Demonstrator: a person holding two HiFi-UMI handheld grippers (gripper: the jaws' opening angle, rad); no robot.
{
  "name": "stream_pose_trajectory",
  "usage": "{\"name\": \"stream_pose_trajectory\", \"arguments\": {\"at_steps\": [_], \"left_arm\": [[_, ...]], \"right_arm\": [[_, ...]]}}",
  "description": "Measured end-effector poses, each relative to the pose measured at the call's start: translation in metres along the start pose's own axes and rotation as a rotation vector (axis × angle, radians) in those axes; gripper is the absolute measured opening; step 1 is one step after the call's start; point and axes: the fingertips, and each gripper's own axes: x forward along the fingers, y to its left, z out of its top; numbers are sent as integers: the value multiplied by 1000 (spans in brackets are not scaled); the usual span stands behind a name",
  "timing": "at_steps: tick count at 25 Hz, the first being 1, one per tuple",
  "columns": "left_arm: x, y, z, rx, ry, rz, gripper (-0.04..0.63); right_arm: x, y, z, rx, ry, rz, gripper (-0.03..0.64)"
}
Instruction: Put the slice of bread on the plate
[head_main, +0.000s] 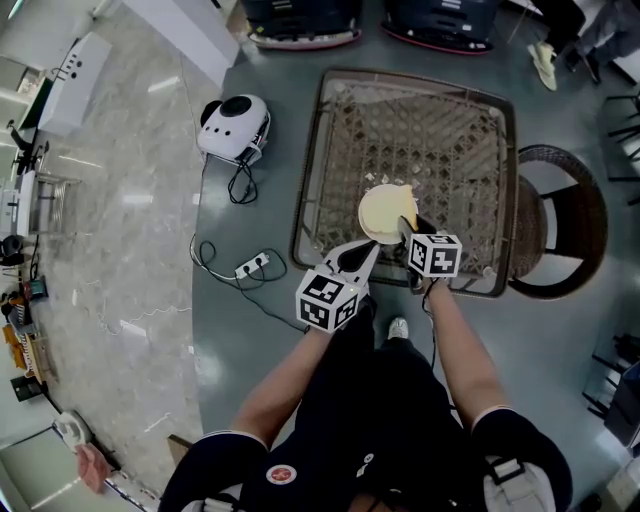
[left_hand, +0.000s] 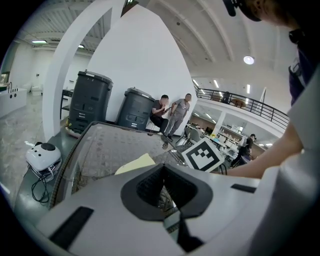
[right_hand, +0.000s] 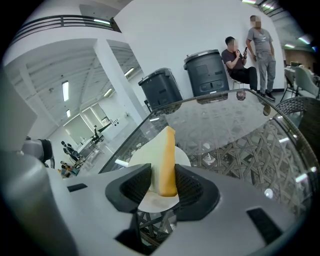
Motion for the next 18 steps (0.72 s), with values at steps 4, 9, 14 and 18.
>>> {"name": "stream_pose_trajectory", "arguments": {"at_steps": [4,9,14,18], "left_arm": [[5,-2,0,-1,2,-6,6],[9,-4,3,4,5,-11,6],[11,0,6,-1,-7,-2,6],[9,0,8,-1,-9,-6,6]], "right_arm": [[2,-9,-2,-9,4,-42,135],[6,-19,-7,-40,23,-96,144],[10,-22,-9,-61,40,-98,144],[1,-21,2,-57,8,-98,143]]}}
